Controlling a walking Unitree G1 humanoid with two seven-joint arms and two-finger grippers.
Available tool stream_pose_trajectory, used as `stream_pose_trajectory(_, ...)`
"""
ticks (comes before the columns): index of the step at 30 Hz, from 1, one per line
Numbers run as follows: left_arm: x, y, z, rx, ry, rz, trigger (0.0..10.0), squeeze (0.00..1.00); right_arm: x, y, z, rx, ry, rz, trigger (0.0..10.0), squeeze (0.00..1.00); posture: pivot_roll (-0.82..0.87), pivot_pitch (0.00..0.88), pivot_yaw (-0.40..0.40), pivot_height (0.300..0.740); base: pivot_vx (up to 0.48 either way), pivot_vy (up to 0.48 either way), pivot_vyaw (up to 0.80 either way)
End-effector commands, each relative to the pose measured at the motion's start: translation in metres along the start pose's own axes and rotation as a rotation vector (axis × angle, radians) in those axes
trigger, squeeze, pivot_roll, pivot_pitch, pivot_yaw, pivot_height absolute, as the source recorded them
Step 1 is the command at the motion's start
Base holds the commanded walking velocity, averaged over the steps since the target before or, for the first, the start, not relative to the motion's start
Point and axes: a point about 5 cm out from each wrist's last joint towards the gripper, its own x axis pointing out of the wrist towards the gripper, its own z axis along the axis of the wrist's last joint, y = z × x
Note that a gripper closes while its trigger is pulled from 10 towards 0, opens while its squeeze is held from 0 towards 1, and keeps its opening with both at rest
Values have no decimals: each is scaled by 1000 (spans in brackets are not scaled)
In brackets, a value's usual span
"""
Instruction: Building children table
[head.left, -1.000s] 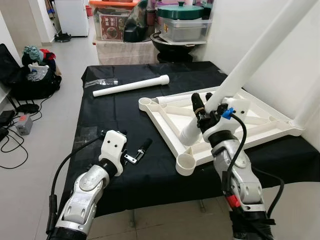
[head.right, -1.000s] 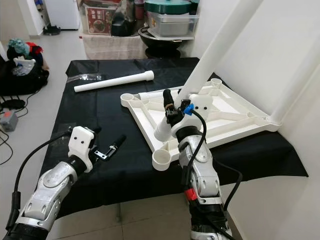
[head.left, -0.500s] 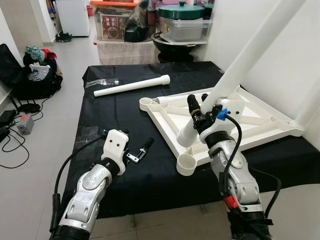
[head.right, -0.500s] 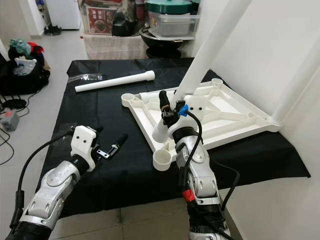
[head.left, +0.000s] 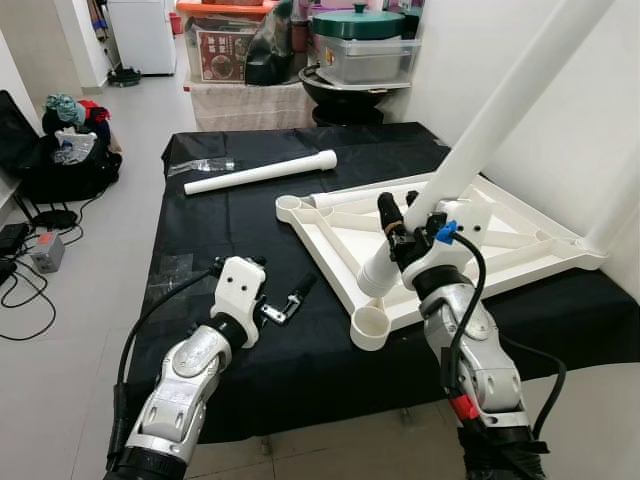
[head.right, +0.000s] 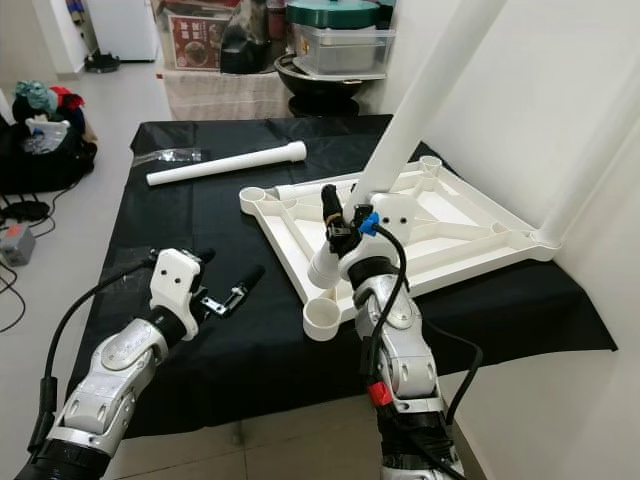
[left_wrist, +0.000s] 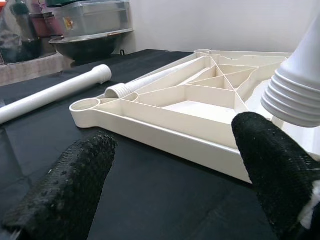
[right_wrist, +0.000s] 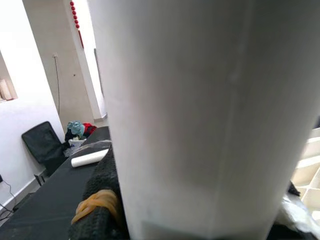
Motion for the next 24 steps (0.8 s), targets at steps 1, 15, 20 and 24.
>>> stream_pose_trajectory(1, -2, -2, -6, -3, 20, -3, 10000, 0, 0, 3, 1, -9, -1, 8, 10000, 0, -38, 0, -43, 740, 0, 0, 0)
stream_pose_trajectory(15, 1, -4, -3, -5, 12, -9, 10000, 0, -1, 5, 0, -9, 8, 8, 10000, 0, -33, 0, -45, 740, 0, 0, 0)
stream_pose_trajectory(20, 0, -4, -2, -6, 11, -10, 10000, 0, 0, 6, 2, -4, -1, 6, 10000, 0, -31, 0, -42, 740, 0, 0, 0)
stream_pose_trajectory(24, 0, -6, -3, -2, 14, -18, 10000, 0, -1, 6, -1, -3, 9, 5, 10000, 0, -25, 0, -42, 740, 0, 0, 0)
